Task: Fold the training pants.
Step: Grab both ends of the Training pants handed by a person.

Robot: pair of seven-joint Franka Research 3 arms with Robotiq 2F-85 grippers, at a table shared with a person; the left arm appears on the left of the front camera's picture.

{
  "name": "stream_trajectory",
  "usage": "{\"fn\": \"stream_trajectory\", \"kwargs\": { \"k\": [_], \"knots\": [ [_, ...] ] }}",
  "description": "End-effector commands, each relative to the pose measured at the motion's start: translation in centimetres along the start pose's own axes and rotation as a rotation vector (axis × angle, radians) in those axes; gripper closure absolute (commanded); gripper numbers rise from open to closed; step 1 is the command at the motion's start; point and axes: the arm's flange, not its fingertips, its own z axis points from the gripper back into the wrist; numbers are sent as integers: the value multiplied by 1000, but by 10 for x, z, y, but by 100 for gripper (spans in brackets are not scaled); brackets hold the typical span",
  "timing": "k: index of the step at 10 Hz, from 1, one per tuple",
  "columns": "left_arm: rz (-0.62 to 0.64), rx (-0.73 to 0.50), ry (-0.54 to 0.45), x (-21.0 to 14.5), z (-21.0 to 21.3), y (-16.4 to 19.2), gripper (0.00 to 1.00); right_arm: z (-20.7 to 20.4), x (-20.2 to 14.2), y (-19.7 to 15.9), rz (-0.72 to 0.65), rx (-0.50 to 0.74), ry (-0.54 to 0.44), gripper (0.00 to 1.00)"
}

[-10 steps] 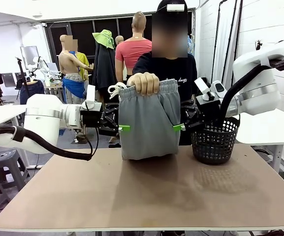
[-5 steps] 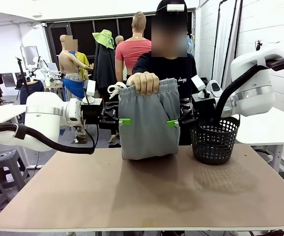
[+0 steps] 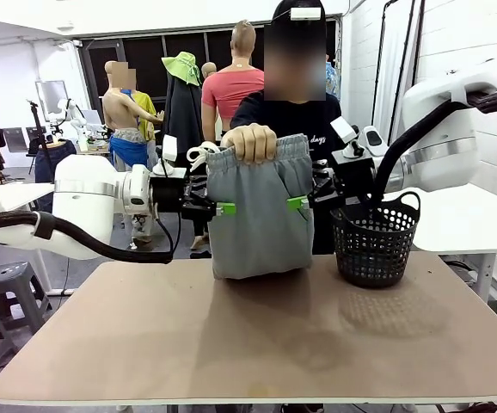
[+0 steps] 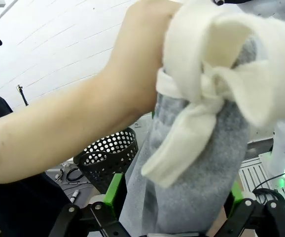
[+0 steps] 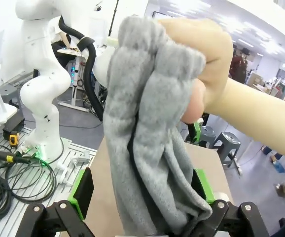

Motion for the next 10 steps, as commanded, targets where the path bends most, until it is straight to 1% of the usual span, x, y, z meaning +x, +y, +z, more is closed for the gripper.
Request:
{"fn": "stream_trajectory", "kwargs": {
  "k": [1, 3, 4, 5, 6, 7, 9, 10],
  "knots": [
    [-30, 21, -8, 3, -9, 7, 0, -1, 3, -5, -40, 13, -18, 0],
    [-68, 8, -52, 6, -8, 8, 0, -1, 3, -9, -69, 29, -27, 0],
    [-99, -7, -55, 7, -9, 6, 0, -1, 3, -10, -79, 37, -42, 0],
    [-121, -34, -65, 8, -10, 5, 4, 1, 2, -11, -85, 45, -79, 8],
    [-130, -60, -102, 7, -9, 5, 14, 2, 2, -14, -90, 47, -96, 28],
    [-123, -95, -127, 7, -9, 4, 26, 2, 1, -16, -100, 43, -104, 47],
    [-123, -126, -155, 10, -10, 1, 58, 3, -2, -19, -124, 45, -118, 87],
    [-113, -140, -173, 11, -9, 2, 75, 4, -4, -21, -132, 43, -121, 100]
  ]
}}
